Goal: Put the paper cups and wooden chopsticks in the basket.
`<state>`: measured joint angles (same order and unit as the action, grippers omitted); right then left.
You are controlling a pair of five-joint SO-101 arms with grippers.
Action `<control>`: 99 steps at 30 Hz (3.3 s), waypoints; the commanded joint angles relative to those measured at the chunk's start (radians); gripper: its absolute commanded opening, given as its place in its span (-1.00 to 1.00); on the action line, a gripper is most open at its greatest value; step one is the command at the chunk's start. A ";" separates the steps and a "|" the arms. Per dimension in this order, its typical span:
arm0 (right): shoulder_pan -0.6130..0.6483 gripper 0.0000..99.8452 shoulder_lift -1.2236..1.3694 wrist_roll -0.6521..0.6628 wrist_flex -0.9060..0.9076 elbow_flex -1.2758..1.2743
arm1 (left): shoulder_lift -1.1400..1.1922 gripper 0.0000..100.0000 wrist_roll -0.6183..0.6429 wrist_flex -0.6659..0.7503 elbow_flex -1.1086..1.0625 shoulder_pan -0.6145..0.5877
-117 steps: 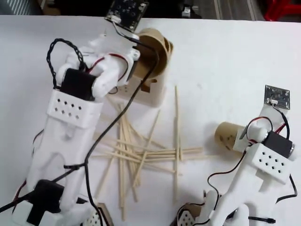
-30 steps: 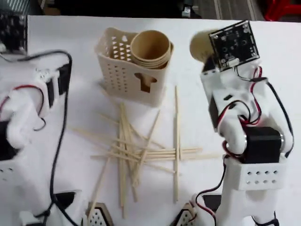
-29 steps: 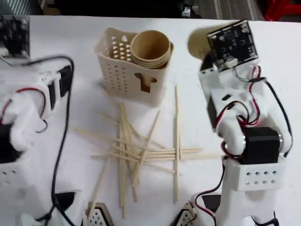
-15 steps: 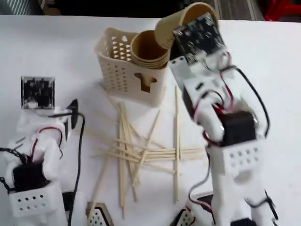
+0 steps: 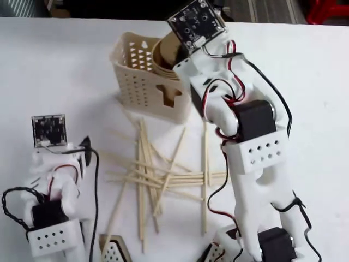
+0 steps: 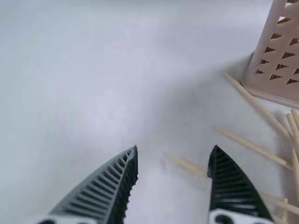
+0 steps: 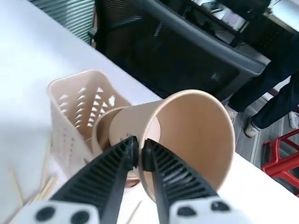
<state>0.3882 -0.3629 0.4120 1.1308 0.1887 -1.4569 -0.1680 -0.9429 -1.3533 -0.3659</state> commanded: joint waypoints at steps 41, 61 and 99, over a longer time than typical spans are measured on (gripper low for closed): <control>0.217 -0.58 0.031 0.018 -0.062 0.015 | -0.369 -0.50 0.015 -0.092 -0.164 -0.012; -0.024 -0.96 0.024 0.011 -0.394 -0.160 | -0.369 -0.51 0.014 -0.092 -0.164 -0.012; 0.096 -0.95 -0.157 0.012 0.392 -0.241 | -0.369 -0.51 -0.017 -0.091 -0.173 -0.012</control>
<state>0.4833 -0.4902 0.4335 1.4408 -0.0245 -1.8174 -0.1741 -1.0319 -1.5313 -0.3690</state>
